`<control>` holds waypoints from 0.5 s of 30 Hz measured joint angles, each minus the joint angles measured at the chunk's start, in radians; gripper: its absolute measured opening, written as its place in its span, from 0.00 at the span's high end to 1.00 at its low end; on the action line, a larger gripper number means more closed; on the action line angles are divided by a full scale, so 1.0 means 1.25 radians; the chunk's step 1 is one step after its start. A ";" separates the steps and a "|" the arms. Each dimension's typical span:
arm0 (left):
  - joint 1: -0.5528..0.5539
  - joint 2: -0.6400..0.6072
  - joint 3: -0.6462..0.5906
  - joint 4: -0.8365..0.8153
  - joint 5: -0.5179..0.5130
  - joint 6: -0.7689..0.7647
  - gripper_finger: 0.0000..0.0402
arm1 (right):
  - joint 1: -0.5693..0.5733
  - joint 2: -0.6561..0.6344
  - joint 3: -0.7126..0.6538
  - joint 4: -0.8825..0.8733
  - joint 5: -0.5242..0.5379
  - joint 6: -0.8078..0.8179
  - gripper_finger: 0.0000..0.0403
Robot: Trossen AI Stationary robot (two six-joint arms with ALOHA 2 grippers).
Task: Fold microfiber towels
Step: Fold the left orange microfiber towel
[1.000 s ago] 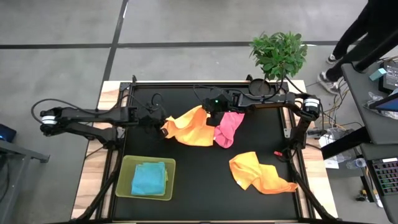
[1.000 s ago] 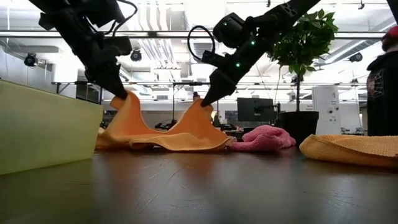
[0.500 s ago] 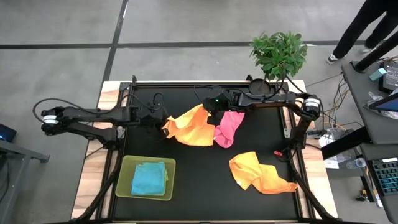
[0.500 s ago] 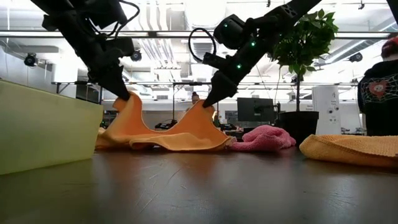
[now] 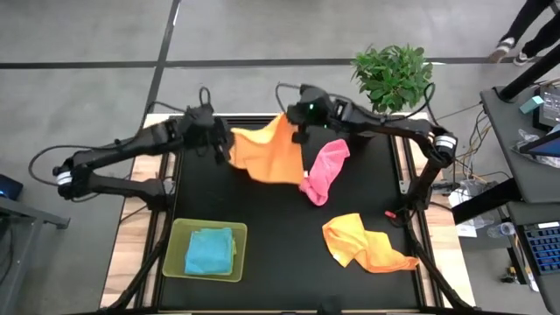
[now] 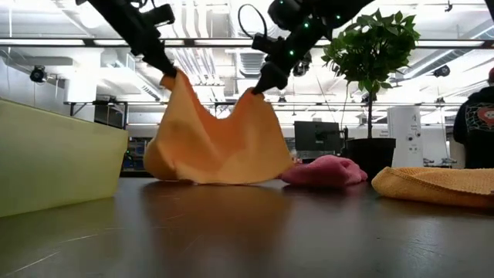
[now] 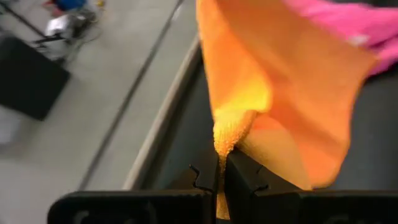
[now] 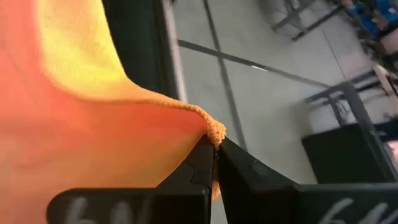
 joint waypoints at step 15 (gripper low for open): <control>0.269 -0.002 0.144 -0.068 0.184 0.205 1.00 | -0.099 -0.002 0.208 -0.136 -0.054 0.000 0.98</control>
